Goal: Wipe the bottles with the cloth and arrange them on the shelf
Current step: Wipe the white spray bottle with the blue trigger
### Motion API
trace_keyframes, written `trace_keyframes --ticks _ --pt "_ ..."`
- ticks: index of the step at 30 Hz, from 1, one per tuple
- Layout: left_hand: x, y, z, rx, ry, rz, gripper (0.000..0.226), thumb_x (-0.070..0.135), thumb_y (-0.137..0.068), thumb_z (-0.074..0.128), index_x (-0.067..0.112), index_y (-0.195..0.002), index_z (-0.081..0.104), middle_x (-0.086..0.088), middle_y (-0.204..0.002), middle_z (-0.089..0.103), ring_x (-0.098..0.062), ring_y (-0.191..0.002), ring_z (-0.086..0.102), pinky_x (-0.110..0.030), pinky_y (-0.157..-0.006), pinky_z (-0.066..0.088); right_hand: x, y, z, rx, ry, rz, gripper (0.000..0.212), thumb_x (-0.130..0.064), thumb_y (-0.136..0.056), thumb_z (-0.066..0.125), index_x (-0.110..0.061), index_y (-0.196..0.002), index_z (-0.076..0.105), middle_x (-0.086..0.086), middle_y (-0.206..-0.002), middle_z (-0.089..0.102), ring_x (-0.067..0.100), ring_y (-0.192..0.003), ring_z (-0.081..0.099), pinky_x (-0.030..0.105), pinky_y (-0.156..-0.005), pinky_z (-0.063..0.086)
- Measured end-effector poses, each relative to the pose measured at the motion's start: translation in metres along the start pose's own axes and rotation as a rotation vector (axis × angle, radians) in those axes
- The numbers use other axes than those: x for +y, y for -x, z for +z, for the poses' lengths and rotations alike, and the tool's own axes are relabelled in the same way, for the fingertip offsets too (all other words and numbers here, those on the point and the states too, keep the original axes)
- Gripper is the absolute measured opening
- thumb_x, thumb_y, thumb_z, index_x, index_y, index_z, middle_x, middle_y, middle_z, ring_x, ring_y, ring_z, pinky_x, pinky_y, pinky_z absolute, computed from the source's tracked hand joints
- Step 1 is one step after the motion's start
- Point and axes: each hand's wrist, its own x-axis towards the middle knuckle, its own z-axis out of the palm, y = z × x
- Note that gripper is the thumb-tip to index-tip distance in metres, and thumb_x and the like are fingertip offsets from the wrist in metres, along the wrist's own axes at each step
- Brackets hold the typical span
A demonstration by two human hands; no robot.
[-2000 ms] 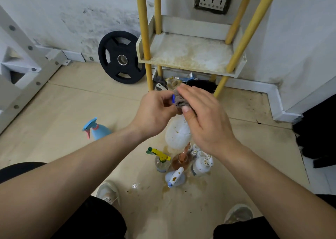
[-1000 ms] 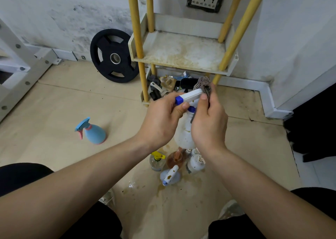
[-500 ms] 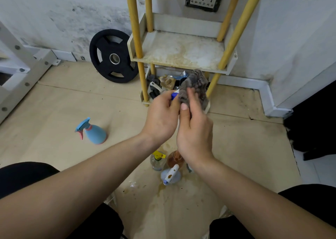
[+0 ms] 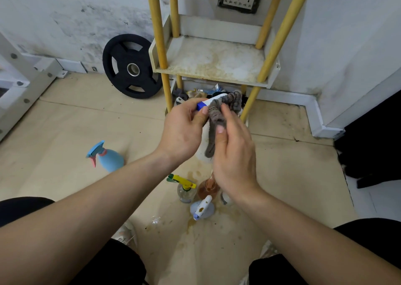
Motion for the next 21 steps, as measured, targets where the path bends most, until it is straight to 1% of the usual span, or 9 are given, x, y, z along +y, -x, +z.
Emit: trace_keyframes --ticks 3,6,8,9,12,15,17,19,21 --pt "-0.003 0.001 0.001 0.018 -0.028 -0.021 0.020 0.020 -0.104 0.053 0.023 -0.114 0.070 -0.016 -0.093 0.074 -0.031 -0.087 0.068 -0.048 -0.088 0.056 0.003 -0.010 -0.003 -0.018 0.044 0.080 0.045 -0.027 -0.108 0.037 -0.019 -0.151 0.047 0.002 -0.144 0.059 0.019 -0.133 0.052 0.029 -0.106 0.042" --pt "-0.002 -0.001 -0.004 0.026 0.002 -0.055 0.020 0.018 -0.105 0.051 0.025 -0.111 0.070 -0.017 -0.095 0.074 -0.028 -0.089 0.070 -0.048 -0.092 0.057 0.006 -0.018 -0.008 -0.033 0.044 0.160 0.039 -0.027 -0.109 0.039 -0.023 -0.143 0.056 0.001 -0.125 0.069 0.021 -0.115 0.061 0.029 -0.088 0.046" --pt "-0.004 -0.004 -0.009 0.024 0.018 -0.088 0.021 0.018 -0.106 0.048 0.020 -0.113 0.068 -0.013 -0.100 0.075 -0.024 -0.097 0.072 -0.045 -0.095 0.057 0.013 -0.028 -0.010 -0.028 -0.051 0.265 0.027 -0.028 -0.108 0.040 -0.023 -0.113 0.067 -0.003 -0.096 0.070 0.022 -0.093 0.062 0.029 -0.073 0.045" --pt "-0.004 -0.006 -0.011 0.022 0.024 -0.107 0.024 0.018 -0.107 0.047 0.016 -0.118 0.068 -0.009 -0.103 0.075 -0.020 -0.100 0.072 -0.043 -0.095 0.058 0.016 -0.034 -0.012 -0.017 -0.137 0.328 0.027 -0.030 -0.107 0.042 -0.021 -0.097 0.065 0.000 -0.088 0.067 0.022 -0.086 0.061 0.030 -0.074 0.049" --pt "-0.006 -0.008 -0.016 0.010 0.068 -0.143 0.026 0.018 -0.108 0.045 0.014 -0.125 0.064 -0.001 -0.106 0.073 -0.012 -0.100 0.071 -0.039 -0.094 0.058 0.018 -0.046 -0.017 0.024 -0.407 0.501 0.034 -0.041 -0.098 0.043 -0.017 -0.088 0.065 0.018 -0.102 0.071 0.029 -0.096 0.068 0.057 -0.093 0.054" --pt "-0.009 -0.008 -0.018 -0.003 0.096 -0.147 0.025 0.018 -0.108 0.043 0.012 -0.123 0.063 0.000 -0.105 0.070 -0.004 -0.092 0.069 -0.036 -0.093 0.059 0.017 -0.050 -0.022 0.042 -0.513 0.590 0.039 -0.039 -0.100 0.044 -0.007 -0.098 0.066 0.025 -0.113 0.068 0.047 -0.109 0.064 0.070 -0.091 0.050" --pt "-0.010 -0.006 -0.017 -0.025 0.087 -0.146 0.025 0.019 -0.109 0.043 0.012 -0.122 0.062 -0.005 -0.111 0.069 -0.012 -0.100 0.069 -0.037 -0.093 0.059 0.016 -0.050 -0.025 0.053 -0.557 0.597 0.039 -0.035 -0.104 0.044 -0.004 -0.103 0.067 0.027 -0.112 0.069 0.049 -0.108 0.063 0.071 -0.090 0.051" --pt "-0.011 -0.006 -0.015 -0.029 0.096 -0.147 0.024 0.018 -0.109 0.042 0.010 -0.121 0.061 -0.009 -0.112 0.068 -0.018 -0.103 0.068 -0.035 -0.090 0.060 0.011 -0.047 -0.023 -0.023 -0.621 0.581 0.035 -0.030 -0.108 0.043 -0.017 -0.098 0.074 0.010 -0.104 0.077 0.033 -0.103 0.072 0.063 -0.092 0.056" --pt "-0.012 -0.006 -0.014 0.000 0.132 -0.153 0.022 0.016 -0.109 0.041 0.008 -0.118 0.059 -0.007 -0.106 0.065 -0.010 -0.093 0.068 -0.026 -0.080 0.061 0.005 -0.042 -0.019 -0.118 -0.604 0.500 0.033 -0.035 -0.105 0.045 -0.022 -0.099 0.074 0.002 -0.101 0.078 0.027 -0.102 0.073 0.060 -0.092 0.057"
